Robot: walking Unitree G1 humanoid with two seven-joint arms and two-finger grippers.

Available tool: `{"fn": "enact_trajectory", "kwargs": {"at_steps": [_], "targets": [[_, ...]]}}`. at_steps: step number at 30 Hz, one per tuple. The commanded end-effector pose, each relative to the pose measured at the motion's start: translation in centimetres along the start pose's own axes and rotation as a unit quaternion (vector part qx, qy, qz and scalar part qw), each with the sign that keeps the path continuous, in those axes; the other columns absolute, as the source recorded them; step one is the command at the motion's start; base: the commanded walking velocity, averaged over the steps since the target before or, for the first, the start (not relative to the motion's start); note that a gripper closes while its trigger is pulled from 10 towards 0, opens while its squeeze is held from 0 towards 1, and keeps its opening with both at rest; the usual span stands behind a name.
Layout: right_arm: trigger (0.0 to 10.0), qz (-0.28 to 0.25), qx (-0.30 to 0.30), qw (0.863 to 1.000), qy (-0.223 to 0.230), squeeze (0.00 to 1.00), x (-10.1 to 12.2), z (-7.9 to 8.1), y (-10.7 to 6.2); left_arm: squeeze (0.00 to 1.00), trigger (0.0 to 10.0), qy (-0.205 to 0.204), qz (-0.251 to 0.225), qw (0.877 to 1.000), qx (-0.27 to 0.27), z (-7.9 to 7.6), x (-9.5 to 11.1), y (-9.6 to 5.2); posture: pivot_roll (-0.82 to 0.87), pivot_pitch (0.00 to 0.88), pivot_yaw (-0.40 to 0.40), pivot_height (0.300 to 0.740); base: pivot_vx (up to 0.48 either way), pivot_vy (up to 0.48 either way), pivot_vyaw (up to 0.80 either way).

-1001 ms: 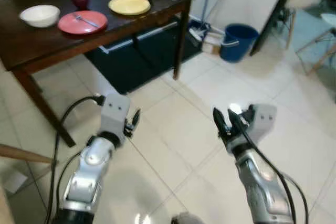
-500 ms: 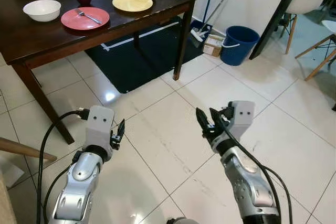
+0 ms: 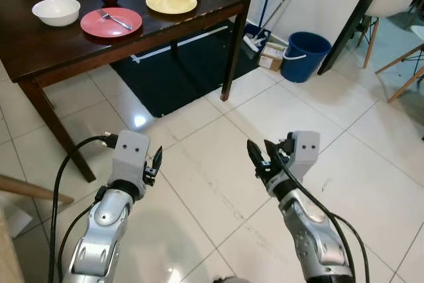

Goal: Setting the table

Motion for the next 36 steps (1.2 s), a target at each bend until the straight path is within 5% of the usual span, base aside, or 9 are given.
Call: {"fn": "enact_trajectory", "kwargs": {"at_steps": [1, 36], "targets": [[10.0, 0.000, -0.006, 1.000, -0.001, 0.00, -0.14, -0.36, -0.19, 0.00, 10.0, 0.003, 0.003, 1.000, -0.008, -0.37, -0.25, -0.01, -0.06, 0.008, 0.010, 0.740, 0.322, 0.000, 0.00], [10.0, -0.009, -0.013, 1.000, -0.004, 0.00, 0.29, -0.81, -0.11, 0.00, 10.0, 0.002, -0.006, 1.000, -0.018, -0.94, 0.16, 0.55, -0.07, 0.005, 0.019, 0.740, 0.309, 0.000, 0.00]]}}
Point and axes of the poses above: a point about 5 cm out from each wrist's last joint towards the gripper, its own y axis pointing out of the wrist towards the gripper, its own x axis along the axis of the wrist's last joint, z = x × y, the point moved 3 cm from there along y, pointing out of the wrist towards the gripper, and after that the axes turned 15 degrees about y, right-handed, at the moved point
